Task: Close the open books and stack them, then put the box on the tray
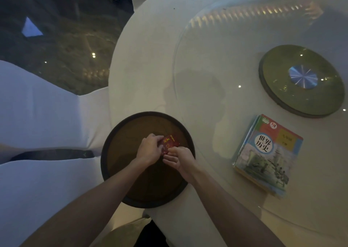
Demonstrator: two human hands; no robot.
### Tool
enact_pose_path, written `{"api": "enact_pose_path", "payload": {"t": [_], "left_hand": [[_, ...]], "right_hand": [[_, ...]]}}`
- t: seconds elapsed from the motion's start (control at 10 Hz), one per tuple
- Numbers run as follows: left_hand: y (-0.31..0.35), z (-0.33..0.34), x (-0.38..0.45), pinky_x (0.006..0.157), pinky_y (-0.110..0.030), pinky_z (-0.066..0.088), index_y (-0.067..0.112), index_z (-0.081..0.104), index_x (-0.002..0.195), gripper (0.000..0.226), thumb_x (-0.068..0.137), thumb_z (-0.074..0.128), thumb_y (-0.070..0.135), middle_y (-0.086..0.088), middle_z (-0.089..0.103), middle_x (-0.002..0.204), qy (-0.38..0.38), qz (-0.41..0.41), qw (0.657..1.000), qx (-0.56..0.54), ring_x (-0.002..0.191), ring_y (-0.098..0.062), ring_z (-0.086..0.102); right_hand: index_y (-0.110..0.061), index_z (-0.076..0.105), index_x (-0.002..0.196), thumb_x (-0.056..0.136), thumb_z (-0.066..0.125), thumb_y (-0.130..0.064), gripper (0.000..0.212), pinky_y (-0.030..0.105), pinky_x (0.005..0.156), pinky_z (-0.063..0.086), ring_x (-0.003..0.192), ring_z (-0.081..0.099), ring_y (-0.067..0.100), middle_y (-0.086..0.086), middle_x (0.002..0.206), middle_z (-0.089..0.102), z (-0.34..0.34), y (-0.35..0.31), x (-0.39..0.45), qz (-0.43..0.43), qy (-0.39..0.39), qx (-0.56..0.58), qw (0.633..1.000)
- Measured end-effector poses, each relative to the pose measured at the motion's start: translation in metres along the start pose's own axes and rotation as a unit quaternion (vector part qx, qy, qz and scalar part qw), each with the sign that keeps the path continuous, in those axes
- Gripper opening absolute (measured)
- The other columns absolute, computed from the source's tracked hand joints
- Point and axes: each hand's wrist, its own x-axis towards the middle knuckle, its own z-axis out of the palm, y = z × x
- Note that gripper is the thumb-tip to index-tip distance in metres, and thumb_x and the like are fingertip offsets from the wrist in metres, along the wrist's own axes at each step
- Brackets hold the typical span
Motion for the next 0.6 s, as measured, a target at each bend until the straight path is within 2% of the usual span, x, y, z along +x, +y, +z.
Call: {"api": "enact_pose_path", "payload": {"t": [0.1,0.2,0.3,0.4,0.5,0.6], "left_hand": [[0.001,0.001,0.001,0.098,-0.034,0.052,0.018,0.056,0.142,0.046,0.097,0.062,0.019,-0.002,0.060,0.133,-0.003,0.013,1.000,0.004,0.119,-0.018,0.059],[0.003,0.002,0.003,0.100,-0.038,0.051,0.016,0.055,0.143,0.047,0.097,0.060,0.019,-0.004,0.060,0.135,-0.012,0.031,0.999,0.033,0.121,-0.021,0.059],[0.005,0.000,0.004,0.097,-0.038,0.053,0.016,0.054,0.143,0.047,0.097,0.061,0.020,-0.004,0.060,0.135,-0.015,0.038,0.997,0.062,0.120,-0.020,0.060],[0.010,-0.003,0.006,0.093,-0.038,0.056,0.018,0.056,0.141,0.047,0.096,0.061,0.029,-0.004,0.060,0.132,0.001,0.054,0.994,0.093,0.113,-0.019,0.062],[0.027,-0.005,0.009,0.095,-0.042,0.055,0.017,0.058,0.139,0.045,0.098,0.056,0.034,-0.007,0.061,0.132,0.006,0.076,0.994,0.083,0.115,-0.023,0.061],[0.068,-0.002,0.013,0.101,-0.048,0.049,0.017,0.058,0.137,0.047,0.101,0.045,0.042,-0.012,0.059,0.135,-0.041,0.133,0.980,0.142,0.122,-0.032,0.058]], "right_hand": [[-0.010,0.059,0.117,0.100,0.059,-0.008,0.017,0.049,0.105,0.056,0.122,0.064,0.031,0.017,0.128,0.064,-0.001,0.004,0.004,-0.003,0.002,0.010,1.000],[-0.005,0.061,0.122,0.100,0.058,-0.009,0.023,0.048,0.104,0.057,0.121,0.066,0.030,0.017,0.128,0.064,-0.005,0.008,0.010,-0.008,0.020,0.018,1.000],[0.000,0.055,0.138,0.100,0.058,-0.012,0.040,0.046,0.103,0.057,0.120,0.066,0.029,0.017,0.132,0.063,-0.007,0.010,0.009,-0.014,0.026,-0.003,1.000],[-0.007,0.049,0.148,0.101,0.057,-0.020,0.050,0.042,0.102,0.057,0.116,0.066,0.024,0.011,0.132,0.065,-0.017,0.010,-0.005,-0.065,0.095,-0.169,0.979],[-0.012,0.055,0.147,0.100,0.055,-0.029,0.050,0.040,0.106,0.052,0.122,0.064,0.025,0.008,0.135,0.067,-0.034,-0.001,-0.015,-0.129,0.165,-0.336,0.918],[-0.011,0.057,0.146,0.098,0.053,-0.039,0.056,0.040,0.113,0.044,0.135,0.057,0.029,0.012,0.145,0.063,-0.073,-0.021,-0.037,-0.165,0.245,-0.462,0.836]]}}
